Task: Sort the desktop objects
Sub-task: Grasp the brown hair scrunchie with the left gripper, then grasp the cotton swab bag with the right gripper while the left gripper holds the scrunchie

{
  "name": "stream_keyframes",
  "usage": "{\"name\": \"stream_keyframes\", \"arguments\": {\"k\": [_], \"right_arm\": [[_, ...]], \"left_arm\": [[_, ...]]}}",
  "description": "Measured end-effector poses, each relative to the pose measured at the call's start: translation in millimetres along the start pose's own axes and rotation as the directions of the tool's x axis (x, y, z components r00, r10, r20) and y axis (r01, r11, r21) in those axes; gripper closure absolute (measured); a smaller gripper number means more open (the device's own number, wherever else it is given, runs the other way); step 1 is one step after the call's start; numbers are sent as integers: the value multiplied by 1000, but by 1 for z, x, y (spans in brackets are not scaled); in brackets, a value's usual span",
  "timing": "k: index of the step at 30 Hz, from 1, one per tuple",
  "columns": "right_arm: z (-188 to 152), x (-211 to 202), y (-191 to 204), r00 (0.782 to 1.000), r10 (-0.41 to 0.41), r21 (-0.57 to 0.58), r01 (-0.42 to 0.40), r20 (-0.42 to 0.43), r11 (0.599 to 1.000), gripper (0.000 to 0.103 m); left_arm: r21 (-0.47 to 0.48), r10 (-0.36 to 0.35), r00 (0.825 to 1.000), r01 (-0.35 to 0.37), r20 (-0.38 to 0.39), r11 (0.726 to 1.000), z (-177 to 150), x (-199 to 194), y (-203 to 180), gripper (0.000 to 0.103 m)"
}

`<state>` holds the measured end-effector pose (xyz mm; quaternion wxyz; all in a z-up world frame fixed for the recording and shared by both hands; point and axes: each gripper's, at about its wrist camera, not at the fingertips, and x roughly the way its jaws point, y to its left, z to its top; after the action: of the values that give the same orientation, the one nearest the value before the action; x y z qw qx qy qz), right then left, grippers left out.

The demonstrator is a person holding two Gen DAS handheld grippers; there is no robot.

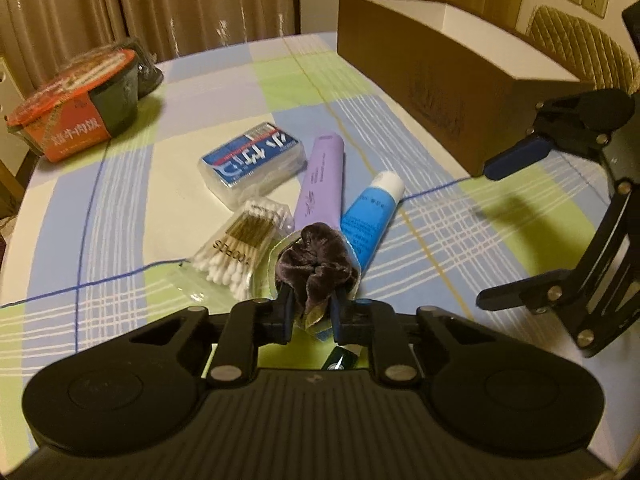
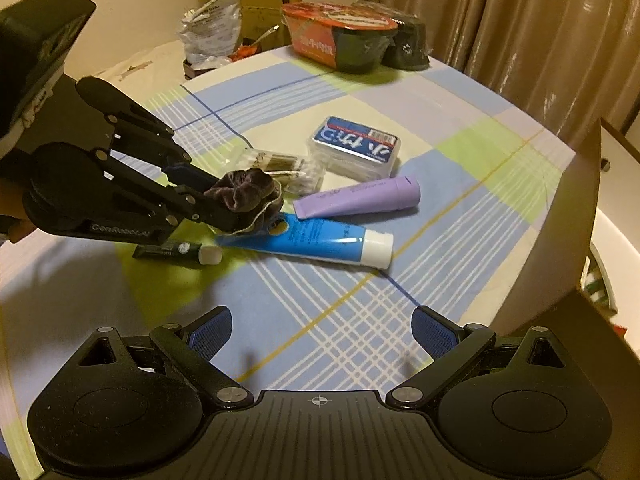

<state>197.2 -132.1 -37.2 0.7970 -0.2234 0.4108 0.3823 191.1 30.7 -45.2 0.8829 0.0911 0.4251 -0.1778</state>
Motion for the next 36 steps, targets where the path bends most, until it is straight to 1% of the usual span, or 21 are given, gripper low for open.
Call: {"name": "stream_keyframes", "arguments": {"k": [3,5,9,16,18,20,21,22,23,27,29,30,31,34,35,36], "right_arm": [[9,1,2,1000,7,-37,-7,17,999,4],[17,3,5,999,16,-82,-13,28,997,4],[38,11,13,998,43,-207,-32,49,978,5],[74,41,27,996,79,-426,-56,36,903,5],[82,51,32,996,83,-490,-62,22,869,5],[88,62,38,997,83,-560,-69,-1,825,5],[90,68,41,997,77,-594,-71,-15,801,14],[93,75,43,997,70,-625,-75,-33,777,32],[95,81,44,996,63,-652,-84,-56,753,36],[100,102,48,992,58,-729,-118,-108,674,37],[103,110,49,990,61,-747,-137,-128,651,42],[104,114,50,988,60,-754,-147,-142,640,48],[105,117,51,986,60,-759,-158,-155,632,50],[107,129,52,979,60,-765,-190,-195,615,50],[107,132,52,977,62,-761,-198,-204,618,50],[108,134,49,975,71,-749,-208,-211,630,50]], "left_arm": [[-15,16,1000,-16,12,1000,-1,-10,5,89],[-25,35,999,-35,18,999,-3,-18,9,89],[-60,75,997,-74,18,995,-11,-32,18,89],[-141,147,989,-144,10,979,-31,-51,35,89],[-174,163,987,-159,7,972,-37,-56,40,89],[-201,174,985,-170,3,965,-43,-60,44,89],[-211,178,984,-174,1,962,-45,-61,45,89],[-222,182,983,-177,-1,959,-48,-63,47,89],[-232,185,983,-180,-2,956,-50,-64,48,89],[-269,193,981,-186,-2,945,-57,-68,51,89],[-289,196,981,-188,-1,939,-60,-69,53,89],[-298,197,980,-188,0,936,-61,-69,54,89],[-307,198,980,-188,1,933,-63,-70,54,89],[-329,201,980,-190,0,925,-66,-71,56,89],[-336,203,979,-192,-1,922,-67,-72,57,89],[-342,205,979,-193,-1,919,-68,-73,58,89]]}}
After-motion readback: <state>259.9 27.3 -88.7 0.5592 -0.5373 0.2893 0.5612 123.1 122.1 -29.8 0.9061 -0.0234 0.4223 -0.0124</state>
